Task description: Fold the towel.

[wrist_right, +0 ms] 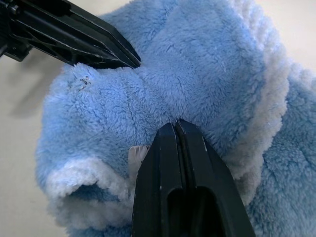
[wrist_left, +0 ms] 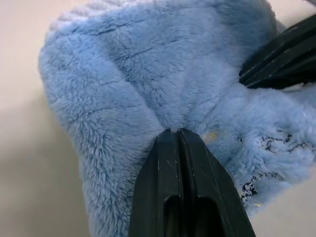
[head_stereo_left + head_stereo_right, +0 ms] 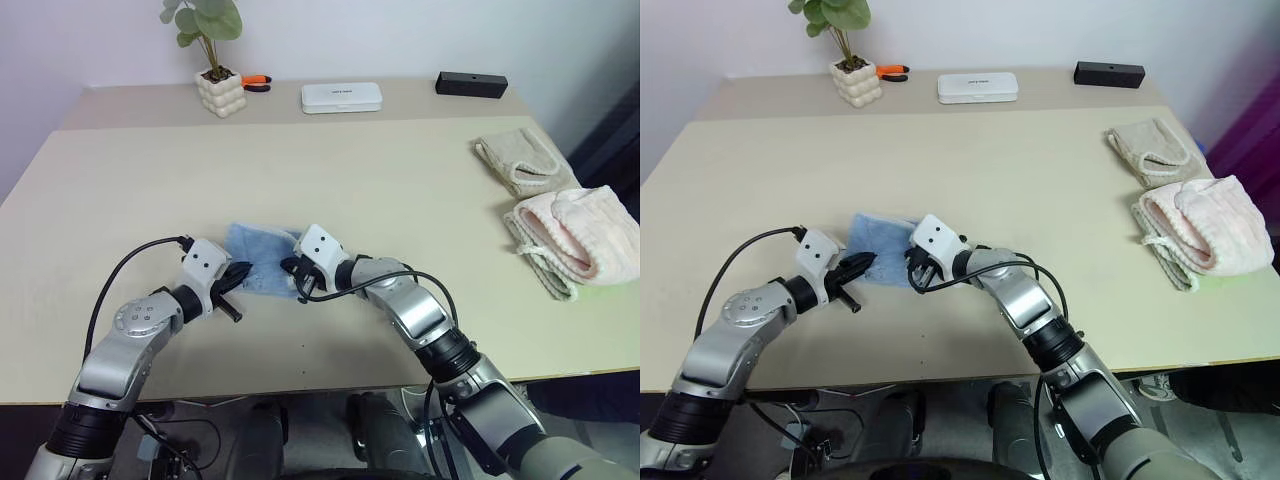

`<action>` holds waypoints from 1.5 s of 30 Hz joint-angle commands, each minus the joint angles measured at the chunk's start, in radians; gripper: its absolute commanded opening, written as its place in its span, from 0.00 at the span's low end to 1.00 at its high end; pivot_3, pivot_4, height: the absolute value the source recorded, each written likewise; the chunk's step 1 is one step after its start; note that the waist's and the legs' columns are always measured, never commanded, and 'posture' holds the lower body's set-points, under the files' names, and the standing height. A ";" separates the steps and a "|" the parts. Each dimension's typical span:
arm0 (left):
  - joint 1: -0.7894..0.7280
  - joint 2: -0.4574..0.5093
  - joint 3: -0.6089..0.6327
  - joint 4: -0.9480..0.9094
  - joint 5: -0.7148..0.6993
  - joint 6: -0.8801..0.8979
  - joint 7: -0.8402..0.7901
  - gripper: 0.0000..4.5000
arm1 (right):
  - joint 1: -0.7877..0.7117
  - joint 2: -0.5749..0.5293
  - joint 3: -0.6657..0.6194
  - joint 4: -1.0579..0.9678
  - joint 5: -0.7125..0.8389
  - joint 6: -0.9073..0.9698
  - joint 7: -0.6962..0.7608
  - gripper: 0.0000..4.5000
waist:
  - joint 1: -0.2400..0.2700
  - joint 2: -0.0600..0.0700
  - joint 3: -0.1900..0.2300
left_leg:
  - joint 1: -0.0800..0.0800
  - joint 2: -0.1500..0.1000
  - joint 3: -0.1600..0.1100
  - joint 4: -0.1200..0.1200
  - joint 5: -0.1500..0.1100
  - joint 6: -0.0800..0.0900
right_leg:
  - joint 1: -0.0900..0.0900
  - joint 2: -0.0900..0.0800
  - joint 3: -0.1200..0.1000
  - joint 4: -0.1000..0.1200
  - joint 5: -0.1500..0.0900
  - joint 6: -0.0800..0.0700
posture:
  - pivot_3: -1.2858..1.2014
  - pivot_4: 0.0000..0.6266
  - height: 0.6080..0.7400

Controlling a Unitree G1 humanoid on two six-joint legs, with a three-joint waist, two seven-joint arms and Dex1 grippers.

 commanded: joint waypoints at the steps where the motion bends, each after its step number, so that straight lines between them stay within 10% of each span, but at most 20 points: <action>1: 0.054 -0.016 0.040 0.006 -0.017 0.002 -0.021 0.02 | 0.030 -0.018 -0.049 -0.070 0.003 -0.002 -0.009 0.00 | -0.002 0.000 0.000 | 0.000 0.000 0.000 0.000 0.000 0.000 | 0.000 0.000 0.000 0.001 0.000 0.000 | 0.52 0.24 0.98; 7: 0.031 -0.069 0.258 -0.097 -0.225 0.084 0.005 0.01 | 0.029 -0.084 -0.154 -0.231 0.083 0.035 0.053 0.18 | -0.002 0.000 0.001 | -0.001 0.000 -0.001 0.001 0.000 0.000 | -0.002 0.000 0.000 0.002 0.000 0.000 | 0.52 0.24 0.98; 15: 0.033 -0.038 0.388 -0.093 -0.285 0.161 0.029 0.01 | 0.071 -0.180 -0.217 -0.397 0.207 0.182 0.131 0.98 | -0.001 -0.001 0.001 | -0.002 0.000 -0.001 0.001 0.000 0.000 | -0.002 0.000 0.000 0.002 0.000 0.000 | 0.52 0.24 0.98; 24: 0.012 -0.076 0.386 -0.060 -0.306 0.262 0.111 0.01 | 0.088 -0.192 -0.197 -0.413 0.199 0.188 0.108 0.98 | 0.000 -0.001 0.001 | -0.002 0.000 -0.001 0.002 0.000 0.000 | -0.002 0.000 0.000 0.002 0.000 0.000 | 0.52 0.24 0.98; 31: 0.017 -0.094 0.415 -0.121 -0.348 0.219 0.074 0.62 | 0.073 -0.001 -0.384 -0.369 0.392 0.594 -0.066 1.00 | 0.000 -0.002 0.001 | -0.002 0.000 -0.001 0.001 0.000 0.000 | -0.002 0.001 0.000 0.003 0.000 0.000 | 0.52 0.24 0.98; 45: 0.087 -0.066 0.396 -0.154 -0.279 0.118 0.022 0.62 | -0.019 0.225 -0.478 -0.171 0.419 0.744 -0.290 1.00 | -0.017 -0.001 0.001 | -0.002 0.000 -0.001 0.000 0.000 0.000 | -0.003 0.000 0.000 0.003 0.000 0.000 | 0.52 0.24 0.98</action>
